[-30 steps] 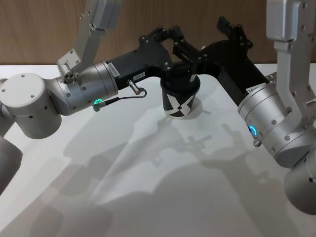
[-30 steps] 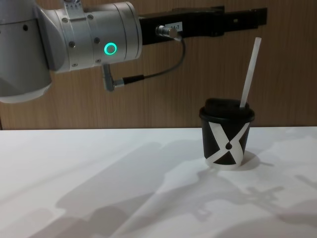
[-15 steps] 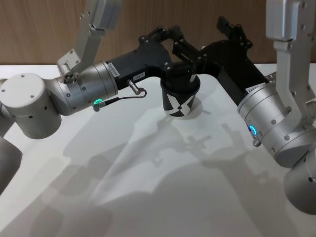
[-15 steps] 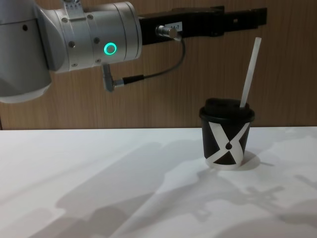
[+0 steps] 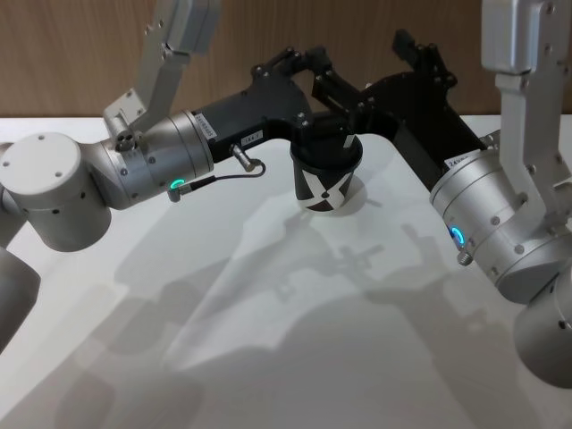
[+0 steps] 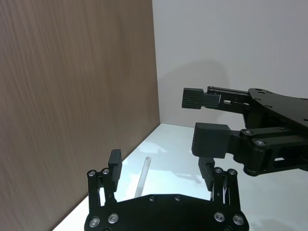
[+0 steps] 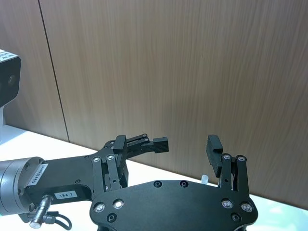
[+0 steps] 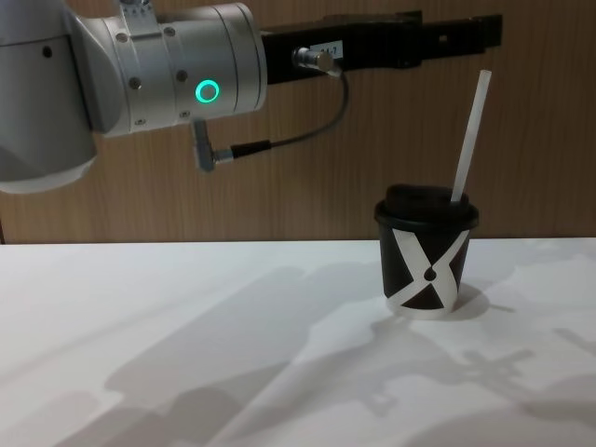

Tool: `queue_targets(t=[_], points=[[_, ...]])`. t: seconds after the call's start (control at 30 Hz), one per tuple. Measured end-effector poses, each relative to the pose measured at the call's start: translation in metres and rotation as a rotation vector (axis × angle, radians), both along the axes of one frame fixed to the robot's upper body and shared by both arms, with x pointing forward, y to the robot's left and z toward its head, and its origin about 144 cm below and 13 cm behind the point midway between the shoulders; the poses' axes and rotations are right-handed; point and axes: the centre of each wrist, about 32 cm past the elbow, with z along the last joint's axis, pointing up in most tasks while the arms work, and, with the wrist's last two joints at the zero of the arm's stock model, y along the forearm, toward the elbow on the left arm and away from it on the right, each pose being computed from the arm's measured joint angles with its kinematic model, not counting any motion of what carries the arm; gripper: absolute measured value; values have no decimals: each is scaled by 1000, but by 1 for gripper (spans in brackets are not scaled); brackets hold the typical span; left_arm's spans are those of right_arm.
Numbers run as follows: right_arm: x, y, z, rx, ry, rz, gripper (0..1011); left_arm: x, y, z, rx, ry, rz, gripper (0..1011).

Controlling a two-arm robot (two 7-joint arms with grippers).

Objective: Pick up the straw with one hand, pass it to the other hand, and insert it into the cup.

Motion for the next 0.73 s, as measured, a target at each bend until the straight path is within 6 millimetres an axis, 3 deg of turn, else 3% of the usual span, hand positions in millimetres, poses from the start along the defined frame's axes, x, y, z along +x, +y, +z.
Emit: queue_targets(t=[0.73], points=[[0, 0, 0, 0, 0, 0, 1001, 0, 0, 0, 0, 0, 0, 1000]])
